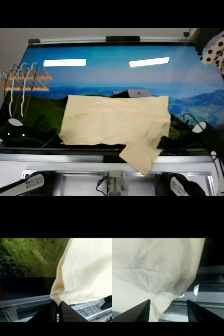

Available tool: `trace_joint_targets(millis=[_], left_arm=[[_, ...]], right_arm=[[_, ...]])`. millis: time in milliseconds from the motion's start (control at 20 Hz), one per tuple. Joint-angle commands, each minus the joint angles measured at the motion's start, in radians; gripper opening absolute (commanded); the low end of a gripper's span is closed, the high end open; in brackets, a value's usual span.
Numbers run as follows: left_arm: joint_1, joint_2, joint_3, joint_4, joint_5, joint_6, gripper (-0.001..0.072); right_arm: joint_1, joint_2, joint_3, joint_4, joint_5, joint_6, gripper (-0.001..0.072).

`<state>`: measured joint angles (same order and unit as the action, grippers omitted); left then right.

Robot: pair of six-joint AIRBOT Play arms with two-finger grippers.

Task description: Fold the shirts.

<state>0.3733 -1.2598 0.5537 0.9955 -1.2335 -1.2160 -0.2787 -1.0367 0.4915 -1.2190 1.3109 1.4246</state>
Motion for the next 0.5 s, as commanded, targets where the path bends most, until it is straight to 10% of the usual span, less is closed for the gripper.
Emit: trace_joint_targets(millis=[0, 100, 300, 450], left_arm=[[0.0, 0.002, 0.002, -0.006, -0.023, 0.0, 0.0035], [0.0, 0.002, 0.002, -0.006, -0.023, 0.0, 0.0035], [0.0, 0.002, 0.004, -0.006, -0.021, 0.001, 0.0034], [0.0, 0.012, 0.061, -0.017, -0.042, 0.063, 0.0035]], right_arm=[[0.002, 0.004, -0.055, 0.051, -0.069, 0.012, 0.0548], [0.002, 0.004, -0.082, 0.059, -0.086, 0.014, 0.049], [0.002, 0.004, -0.091, 0.059, -0.096, 0.011, 0.0081], [0.002, 0.004, -0.021, 0.069, -0.025, -0.064, 0.0063]])
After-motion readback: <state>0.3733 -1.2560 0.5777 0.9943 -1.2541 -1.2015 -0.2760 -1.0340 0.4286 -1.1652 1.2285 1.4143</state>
